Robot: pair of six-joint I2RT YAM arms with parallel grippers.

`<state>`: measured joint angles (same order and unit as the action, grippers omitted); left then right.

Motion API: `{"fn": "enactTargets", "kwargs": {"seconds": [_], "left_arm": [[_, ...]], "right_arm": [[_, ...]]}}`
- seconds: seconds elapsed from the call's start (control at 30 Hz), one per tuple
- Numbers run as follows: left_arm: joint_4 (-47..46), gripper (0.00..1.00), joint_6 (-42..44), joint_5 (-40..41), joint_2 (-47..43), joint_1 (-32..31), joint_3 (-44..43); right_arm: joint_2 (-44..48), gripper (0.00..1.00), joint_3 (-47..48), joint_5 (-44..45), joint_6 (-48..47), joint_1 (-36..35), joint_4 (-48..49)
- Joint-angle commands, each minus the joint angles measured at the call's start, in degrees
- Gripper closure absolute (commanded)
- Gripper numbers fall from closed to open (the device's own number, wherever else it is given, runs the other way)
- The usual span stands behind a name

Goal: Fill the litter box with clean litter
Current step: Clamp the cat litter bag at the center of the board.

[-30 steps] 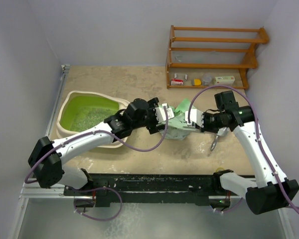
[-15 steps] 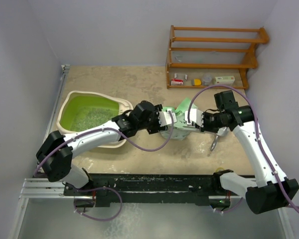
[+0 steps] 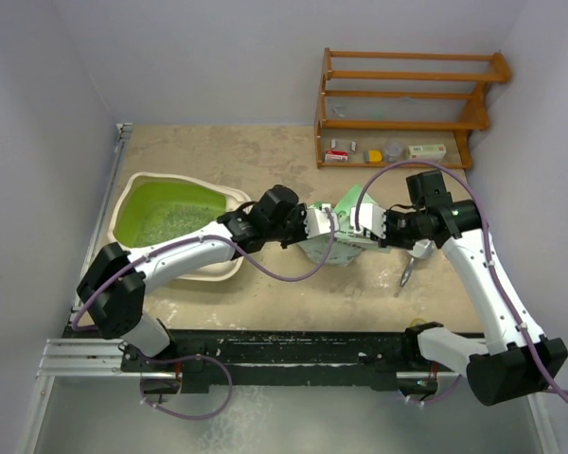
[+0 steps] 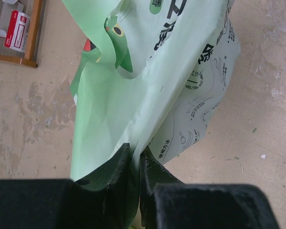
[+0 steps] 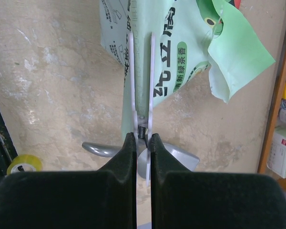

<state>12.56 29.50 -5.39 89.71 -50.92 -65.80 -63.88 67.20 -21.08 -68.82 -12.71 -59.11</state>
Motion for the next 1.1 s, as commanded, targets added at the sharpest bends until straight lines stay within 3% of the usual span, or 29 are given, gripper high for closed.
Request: {"fn": "enactTargets", "kwargs": {"seconds": [0.0, 0.6, 1.07], "left_arm": [[-0.7, 0.91, -2.0, -5.3, -3.4, 1.2, -3.3], [-1.4, 0.91, -3.7, -8.7, -3.9, 2.4, -4.2], [-1.9, 0.92, -4.3, -9.8, -4.7, 2.8, -4.5]], "right_arm": [[-1.5, 1.00, 1.6, -1.9, 1.5, -0.4, 2.4], [-6.9, 1.00, 5.0, -9.7, 4.4, -1.8, 0.1], [-8.6, 1.00, 4.4, -9.2, 9.9, -5.1, 8.0]]}}
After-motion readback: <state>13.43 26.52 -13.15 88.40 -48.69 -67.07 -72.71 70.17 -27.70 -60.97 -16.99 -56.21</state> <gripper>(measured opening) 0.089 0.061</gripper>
